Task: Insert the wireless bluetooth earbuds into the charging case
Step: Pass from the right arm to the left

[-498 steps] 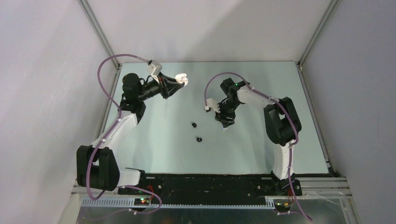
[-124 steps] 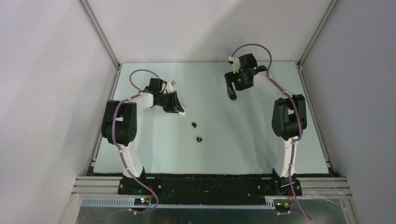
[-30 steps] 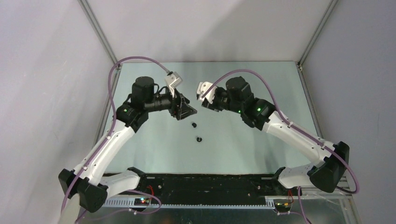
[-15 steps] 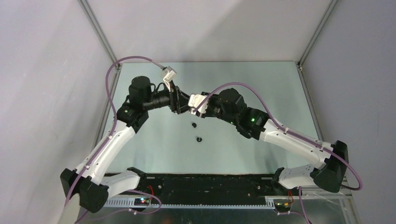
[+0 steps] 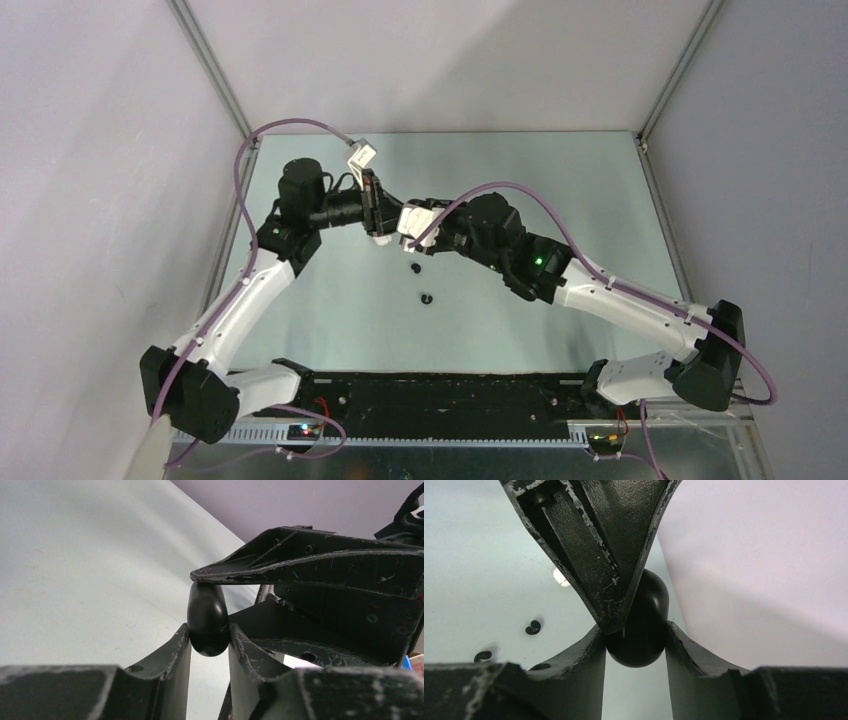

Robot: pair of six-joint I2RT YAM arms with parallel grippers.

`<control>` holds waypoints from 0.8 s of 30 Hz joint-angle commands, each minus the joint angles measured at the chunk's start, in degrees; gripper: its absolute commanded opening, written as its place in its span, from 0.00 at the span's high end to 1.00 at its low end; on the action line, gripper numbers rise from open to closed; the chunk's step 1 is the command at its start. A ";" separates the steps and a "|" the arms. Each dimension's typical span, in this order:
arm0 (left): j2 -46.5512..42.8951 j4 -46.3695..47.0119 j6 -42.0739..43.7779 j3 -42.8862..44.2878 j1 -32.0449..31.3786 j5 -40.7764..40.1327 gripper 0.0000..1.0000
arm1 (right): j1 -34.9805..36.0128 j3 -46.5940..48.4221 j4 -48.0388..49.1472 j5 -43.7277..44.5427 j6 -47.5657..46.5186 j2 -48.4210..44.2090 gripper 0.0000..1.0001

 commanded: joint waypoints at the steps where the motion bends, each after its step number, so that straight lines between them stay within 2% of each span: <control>1: 1.63 3.62 -1.20 2.49 1.06 3.89 0.72 | 0.58 0.55 4.89 0.32 -0.87 -0.48 1.00; 3: 2.05 4.15 -1.46 2.54 1.68 5.34 0.82 | 0.43 0.51 5.04 0.22 -0.14 -0.46 0.99; 5: 1.96 6.23 -1.91 2.04 2.32 5.71 0.90 | 0.12 0.52 4.52 -0.13 1.86 -0.68 0.83; 6: 1.37 7.34 -2.23 1.59 2.48 5.95 0.95 | -0.13 0.61 4.15 -0.67 3.21 -1.41 0.62; 7: 0.93 9.38 -2.12 0.64 2.78 6.63 0.97 | -1.25 1.24 2.06 -3.58 6.39 -1.89 0.51; 8: -0.23 10.05 -0.85 0.18 2.85 7.02 0.99 | -2.05 2.76 0.33 -6.04 8.11 -2.81 0.32; 10: -2.31 10.84 3.02 -1.26 2.98 8.42 1.00 | -4.84 6.54 -8.37 -11.58 13.52 -3.34 0.17; 12: -4.47 10.90 7.52 -3.13 3.19 10.30 1.00 | -7.62 12.80 -18.72 -17.44 18.42 -2.05 0.12; 15: -8.14 10.91 16.39 -7.30 4.38 13.78 1.00 | -13.28 22.40 -31.32 -30.57 26.83 2.85 0.12; 16: -8.79 10.91 18.18 -8.18 4.83 14.96 1.00 | -16.73 25.54 -35.01 -37.38 28.93 3.72 0.12; 18: -9.95 10.87 24.21 -10.44 6.83 17.35 1.00 | -21.06 27.48 -36.83 -46.66 29.28 5.64 0.14; 20: -10.14 10.90 29.08 -11.61 8.97 19.01 1.00 | -22.65 27.11 -35.82 -51.32 27.10 6.51 0.15; 24: -10.25 10.86 32.70 -11.74 10.45 19.65 1.00 | -20.69 26.40 -32.31 -53.82 24.01 7.93 0.18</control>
